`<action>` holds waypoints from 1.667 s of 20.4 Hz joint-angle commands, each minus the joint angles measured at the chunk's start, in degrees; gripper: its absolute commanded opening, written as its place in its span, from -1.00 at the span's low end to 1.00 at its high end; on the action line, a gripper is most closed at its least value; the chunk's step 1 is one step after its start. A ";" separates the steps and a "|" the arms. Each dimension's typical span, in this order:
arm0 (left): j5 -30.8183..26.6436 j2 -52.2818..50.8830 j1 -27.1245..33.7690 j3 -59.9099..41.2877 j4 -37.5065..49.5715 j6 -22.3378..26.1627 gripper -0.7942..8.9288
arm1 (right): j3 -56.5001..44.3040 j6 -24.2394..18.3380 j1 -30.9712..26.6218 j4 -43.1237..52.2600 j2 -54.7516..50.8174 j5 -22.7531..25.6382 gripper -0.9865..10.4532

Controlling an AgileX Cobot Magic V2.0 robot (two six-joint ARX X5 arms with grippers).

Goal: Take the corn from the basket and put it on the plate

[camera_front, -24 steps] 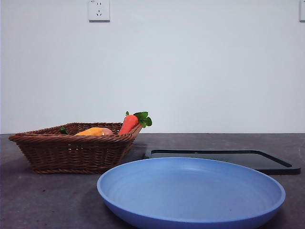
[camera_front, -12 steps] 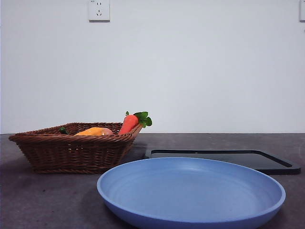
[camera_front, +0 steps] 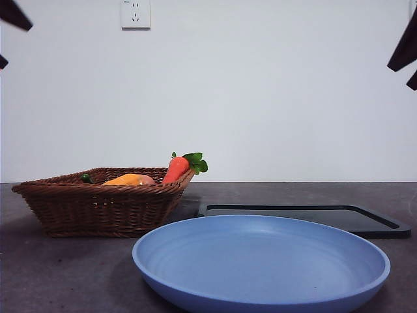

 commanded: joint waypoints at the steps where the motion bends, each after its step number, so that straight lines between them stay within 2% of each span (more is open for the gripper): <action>1: -0.15 0.31 -0.13 0.90 0.70 -0.44 0.01 | 0.87 1.09 0.17 0.31 0.61 0.00 -0.35; 7: -0.15 0.31 -0.13 0.90 0.72 -0.48 0.00 | 0.87 2.47 0.31 0.44 6.99 -0.02 -0.35; 12: -0.15 0.28 -0.13 0.90 0.72 -0.48 0.00 | 0.87 2.60 0.70 4.61 19.19 -0.04 -0.35; 21: -0.15 0.31 -0.13 0.90 0.72 -0.48 0.00 | 0.87 2.62 5.44 12.63 37.00 -0.02 -0.35; 26: -0.15 0.31 -0.13 0.90 0.70 -0.48 0.00 | 0.87 2.60 6.36 14.69 41.29 -0.04 -0.45; 30: -0.15 0.31 -0.13 0.90 0.70 -0.50 0.00 | 0.87 2.62 6.34 16.09 42.53 -0.02 -0.76; 34: -0.20 1.33 -0.13 0.90 0.83 -0.70 0.00 | 0.87 2.99 6.29 17.09 43.04 -0.04 -0.82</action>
